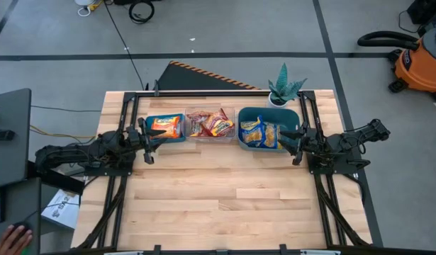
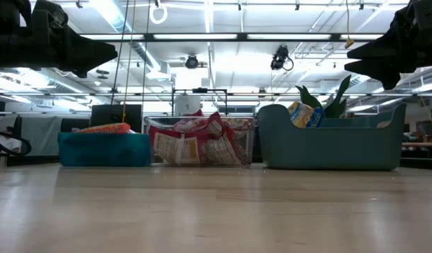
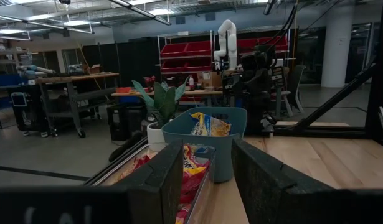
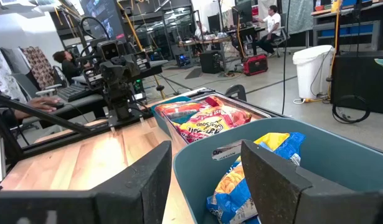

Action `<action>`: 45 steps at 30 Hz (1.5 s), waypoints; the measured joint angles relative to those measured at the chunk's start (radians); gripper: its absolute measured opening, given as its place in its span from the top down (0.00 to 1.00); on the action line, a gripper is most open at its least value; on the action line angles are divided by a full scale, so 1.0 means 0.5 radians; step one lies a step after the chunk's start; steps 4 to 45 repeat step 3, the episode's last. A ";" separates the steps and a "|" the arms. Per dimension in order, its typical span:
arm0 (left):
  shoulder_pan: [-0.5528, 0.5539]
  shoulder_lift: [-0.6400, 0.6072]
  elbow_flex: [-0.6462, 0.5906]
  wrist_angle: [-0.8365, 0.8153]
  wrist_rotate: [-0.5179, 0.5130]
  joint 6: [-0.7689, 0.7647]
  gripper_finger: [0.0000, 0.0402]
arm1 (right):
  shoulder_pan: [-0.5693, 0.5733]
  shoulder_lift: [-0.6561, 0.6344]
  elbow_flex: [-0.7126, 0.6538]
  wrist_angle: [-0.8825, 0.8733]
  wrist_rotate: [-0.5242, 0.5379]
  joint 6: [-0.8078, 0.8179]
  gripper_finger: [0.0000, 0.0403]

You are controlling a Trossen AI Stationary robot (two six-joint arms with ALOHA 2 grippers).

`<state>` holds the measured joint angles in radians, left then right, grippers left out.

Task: Sort Maruchan noodles
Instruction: Return to Home Position

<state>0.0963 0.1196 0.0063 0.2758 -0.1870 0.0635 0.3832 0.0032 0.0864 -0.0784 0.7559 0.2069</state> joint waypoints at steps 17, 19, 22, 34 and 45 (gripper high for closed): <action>0.000 0.000 0.000 0.000 0.000 0.001 0.65 | 0.000 0.001 -0.001 0.000 0.000 0.000 0.51; 0.000 0.000 0.000 0.000 0.000 0.001 0.65 | 0.000 0.001 -0.001 0.000 0.000 0.000 0.51; 0.000 0.000 0.000 0.000 0.000 0.001 0.65 | 0.000 0.001 -0.001 0.000 0.000 0.000 0.51; 0.000 0.000 0.000 0.000 0.000 0.001 0.65 | 0.000 0.001 -0.001 0.000 0.000 0.000 0.51; 0.000 0.000 0.000 0.000 0.000 0.001 0.65 | 0.000 0.001 -0.001 0.000 0.000 0.000 0.51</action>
